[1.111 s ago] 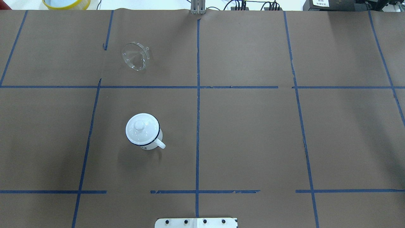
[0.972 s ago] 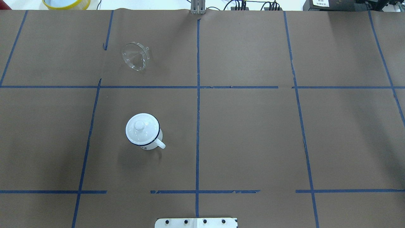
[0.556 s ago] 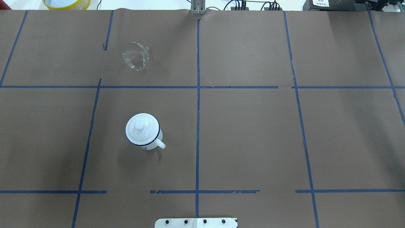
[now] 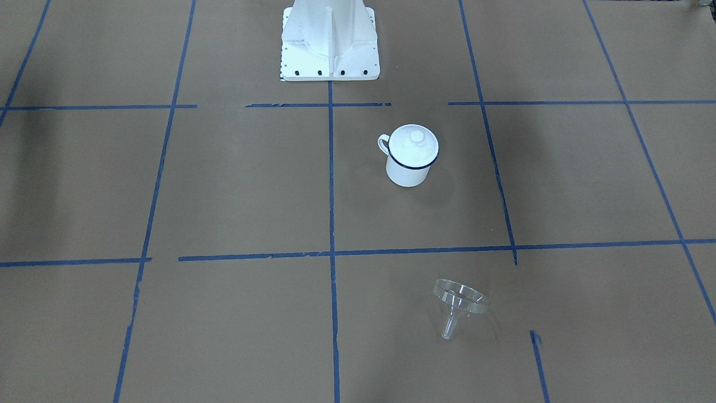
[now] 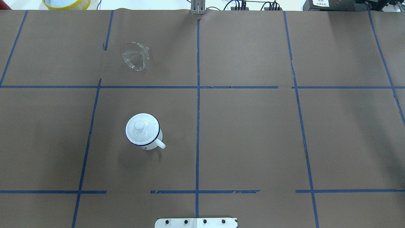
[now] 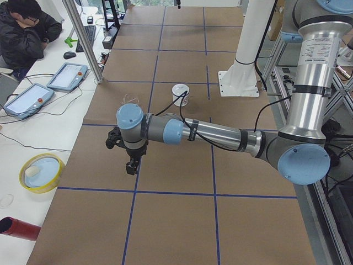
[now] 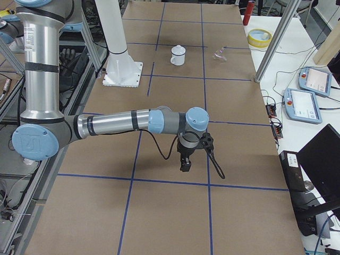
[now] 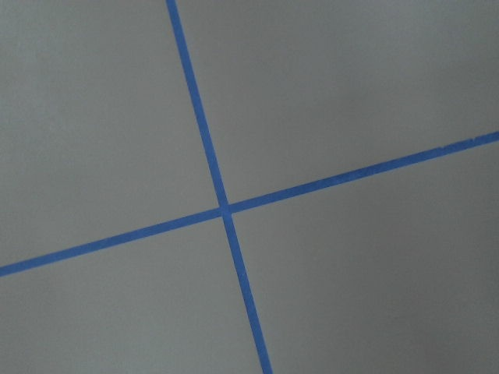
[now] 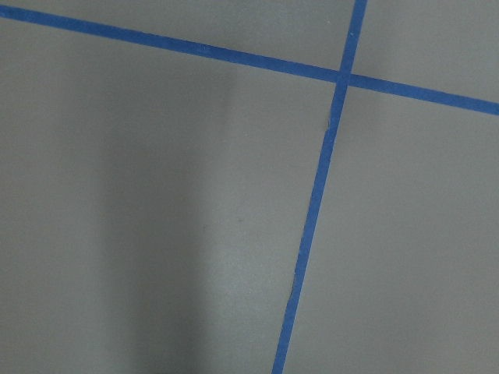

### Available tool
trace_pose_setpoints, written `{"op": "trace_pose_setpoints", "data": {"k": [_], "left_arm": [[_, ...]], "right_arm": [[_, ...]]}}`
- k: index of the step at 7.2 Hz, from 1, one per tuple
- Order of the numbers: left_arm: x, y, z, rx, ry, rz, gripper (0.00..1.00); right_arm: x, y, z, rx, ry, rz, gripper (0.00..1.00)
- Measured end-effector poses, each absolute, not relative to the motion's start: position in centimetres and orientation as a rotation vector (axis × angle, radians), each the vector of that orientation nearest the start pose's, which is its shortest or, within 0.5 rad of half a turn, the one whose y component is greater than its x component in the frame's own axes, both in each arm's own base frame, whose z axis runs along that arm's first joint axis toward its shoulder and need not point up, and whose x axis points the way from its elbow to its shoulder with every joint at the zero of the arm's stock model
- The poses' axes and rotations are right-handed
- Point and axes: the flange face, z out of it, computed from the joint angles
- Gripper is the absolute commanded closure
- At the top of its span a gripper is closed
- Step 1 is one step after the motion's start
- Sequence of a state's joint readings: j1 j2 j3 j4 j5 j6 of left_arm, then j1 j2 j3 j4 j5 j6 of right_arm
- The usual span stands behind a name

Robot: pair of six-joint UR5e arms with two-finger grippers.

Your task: Place funnel on cup

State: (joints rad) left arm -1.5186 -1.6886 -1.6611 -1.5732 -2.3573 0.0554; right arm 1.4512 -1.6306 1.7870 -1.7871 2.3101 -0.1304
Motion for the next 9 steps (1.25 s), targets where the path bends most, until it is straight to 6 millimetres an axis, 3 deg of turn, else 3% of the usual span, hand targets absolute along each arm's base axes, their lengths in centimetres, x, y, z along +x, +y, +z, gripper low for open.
{"op": "trace_pose_setpoints", "data": {"k": [1, 3, 4, 6, 9], "left_arm": [[-3.1, -55.8, 53.1, 0.256, 0.793, 0.145, 0.0], [-1.9, -56.1, 51.0, 0.38, 0.819, 0.151, 0.0], [0.8, -56.1, 49.8, 0.41, 0.837, 0.197, 0.0], [10.0, -55.4, 46.1, 0.379, 0.896, 0.241, 0.0], [21.6, -51.7, 39.3, 0.32, 0.908, 0.152, 0.0]], "right_arm": [[1.1, -46.2, 60.5, -0.053, -0.741, -0.216, 0.0], [1.1, -46.2, 60.5, -0.054, -0.741, -0.216, 0.0], [1.1, -46.2, 60.5, -0.054, -0.741, -0.216, 0.0], [1.1, -46.2, 60.5, -0.053, -0.741, -0.216, 0.0], [1.1, -46.2, 60.5, -0.053, -0.741, -0.216, 0.0]]}}
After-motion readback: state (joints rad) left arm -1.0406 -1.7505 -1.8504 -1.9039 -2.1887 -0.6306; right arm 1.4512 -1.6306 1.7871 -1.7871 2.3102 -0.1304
